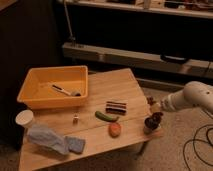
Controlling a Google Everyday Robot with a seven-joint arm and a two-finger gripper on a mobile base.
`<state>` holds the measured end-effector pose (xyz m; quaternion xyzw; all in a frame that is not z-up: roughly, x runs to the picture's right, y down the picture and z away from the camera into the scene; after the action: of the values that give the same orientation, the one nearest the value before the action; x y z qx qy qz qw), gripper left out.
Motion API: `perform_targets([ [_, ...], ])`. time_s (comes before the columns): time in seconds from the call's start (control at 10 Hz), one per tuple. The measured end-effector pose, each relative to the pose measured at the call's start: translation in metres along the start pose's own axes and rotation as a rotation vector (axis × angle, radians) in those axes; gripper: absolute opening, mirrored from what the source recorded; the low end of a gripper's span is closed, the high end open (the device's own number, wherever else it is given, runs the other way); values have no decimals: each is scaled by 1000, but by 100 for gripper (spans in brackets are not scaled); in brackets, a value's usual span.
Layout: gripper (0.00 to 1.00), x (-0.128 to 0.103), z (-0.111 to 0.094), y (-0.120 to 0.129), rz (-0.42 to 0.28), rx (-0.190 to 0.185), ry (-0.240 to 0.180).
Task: Place grapes in metal cup
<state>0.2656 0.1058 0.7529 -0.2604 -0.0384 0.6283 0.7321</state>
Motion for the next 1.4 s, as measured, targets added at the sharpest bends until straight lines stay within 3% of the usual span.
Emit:
perform_targets([
  [0.3, 3, 4, 0, 5, -12, 12, 18],
  [0.9, 64, 6, -2, 10, -32, 27, 37],
  [1.0, 70, 6, -3, 11, -34, 31, 39],
  [1.4, 73, 8, -6, 13, -47, 46, 41],
])
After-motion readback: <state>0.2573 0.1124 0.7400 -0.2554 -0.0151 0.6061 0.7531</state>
